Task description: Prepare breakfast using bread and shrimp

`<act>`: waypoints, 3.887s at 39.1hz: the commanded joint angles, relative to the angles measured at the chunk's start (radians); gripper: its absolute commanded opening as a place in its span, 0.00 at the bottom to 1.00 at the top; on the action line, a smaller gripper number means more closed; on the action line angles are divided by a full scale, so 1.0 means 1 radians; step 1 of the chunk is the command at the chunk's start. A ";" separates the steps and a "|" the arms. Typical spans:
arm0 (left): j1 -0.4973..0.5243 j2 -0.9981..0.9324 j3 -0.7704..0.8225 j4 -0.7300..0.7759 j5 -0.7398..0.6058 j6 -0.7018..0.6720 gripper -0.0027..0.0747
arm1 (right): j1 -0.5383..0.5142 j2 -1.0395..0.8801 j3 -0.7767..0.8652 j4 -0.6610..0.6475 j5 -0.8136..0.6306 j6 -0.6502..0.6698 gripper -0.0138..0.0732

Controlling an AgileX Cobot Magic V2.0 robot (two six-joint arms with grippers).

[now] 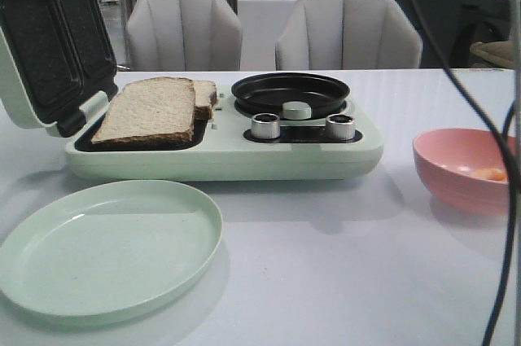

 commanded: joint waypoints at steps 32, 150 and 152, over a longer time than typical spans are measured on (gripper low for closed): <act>0.001 0.011 -0.024 -0.010 -0.084 -0.002 0.90 | -0.009 -1.027 1.080 0.057 -0.636 0.013 0.80; 0.669 1.676 -1.051 -1.386 0.414 0.689 0.53 | -0.009 -1.400 1.375 0.087 -0.700 0.013 0.80; 0.652 1.676 -1.051 -1.392 0.419 0.698 0.53 | -0.009 -1.400 1.375 0.087 -0.700 0.013 0.80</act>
